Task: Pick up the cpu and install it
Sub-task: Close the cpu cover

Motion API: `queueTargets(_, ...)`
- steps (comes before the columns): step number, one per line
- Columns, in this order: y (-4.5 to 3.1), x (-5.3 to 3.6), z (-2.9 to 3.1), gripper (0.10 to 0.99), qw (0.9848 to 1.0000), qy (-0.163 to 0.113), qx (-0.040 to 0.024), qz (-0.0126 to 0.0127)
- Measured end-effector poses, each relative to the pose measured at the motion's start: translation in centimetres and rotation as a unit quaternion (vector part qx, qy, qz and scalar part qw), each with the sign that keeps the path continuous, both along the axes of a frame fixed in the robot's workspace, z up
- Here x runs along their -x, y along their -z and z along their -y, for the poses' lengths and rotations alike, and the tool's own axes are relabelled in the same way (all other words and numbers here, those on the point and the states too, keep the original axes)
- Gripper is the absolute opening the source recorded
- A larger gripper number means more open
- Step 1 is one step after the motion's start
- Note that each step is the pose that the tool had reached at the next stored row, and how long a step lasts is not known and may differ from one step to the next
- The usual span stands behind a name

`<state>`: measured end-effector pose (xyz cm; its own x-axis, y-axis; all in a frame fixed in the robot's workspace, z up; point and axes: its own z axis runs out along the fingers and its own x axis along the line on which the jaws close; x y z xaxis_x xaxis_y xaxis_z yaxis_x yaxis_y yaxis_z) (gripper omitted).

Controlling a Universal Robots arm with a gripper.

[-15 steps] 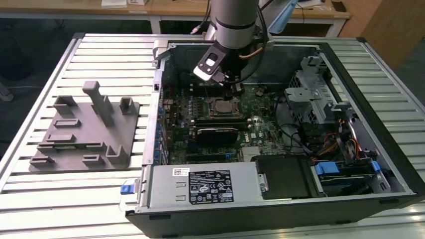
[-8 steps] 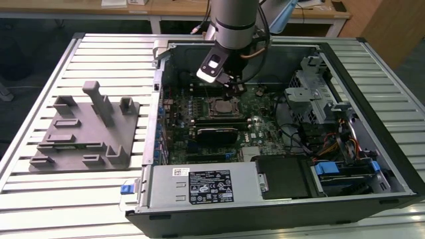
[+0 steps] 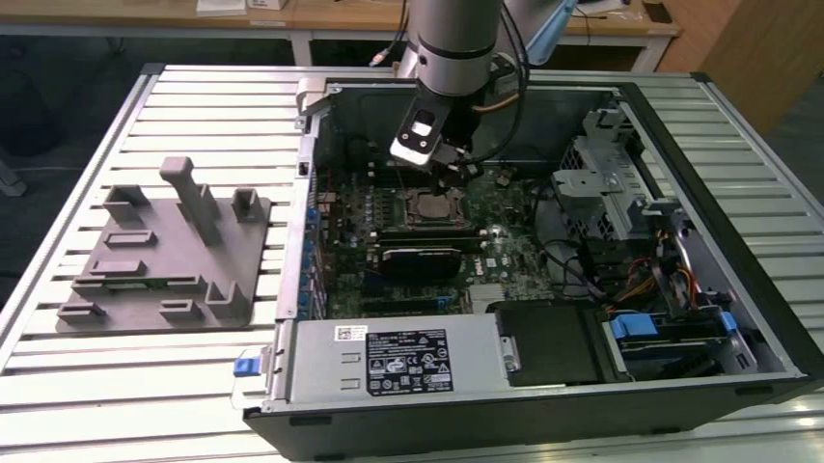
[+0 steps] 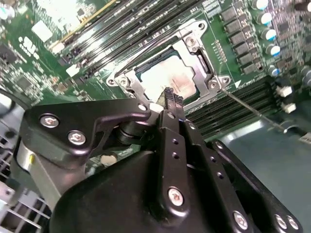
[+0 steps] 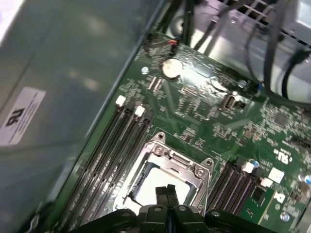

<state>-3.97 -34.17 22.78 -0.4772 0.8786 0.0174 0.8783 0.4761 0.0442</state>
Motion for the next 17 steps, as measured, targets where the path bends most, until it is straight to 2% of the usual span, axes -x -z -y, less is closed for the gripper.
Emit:
queueTargets(4,0.03,0.01,0.0,0.106,0.9994,-0.035,0.0,0.0)
queueTargets(9,0.06,0.02,0.0,0.106,0.9969,-0.078,0.0,0.0)
queueTargets(13,0.09,0.03,0.0,0.106,0.9936,-0.113,0.0,0.0)
queueTargets(17,0.12,0.04,0.0,0.106,0.9892,-0.147,0.0,0.0)
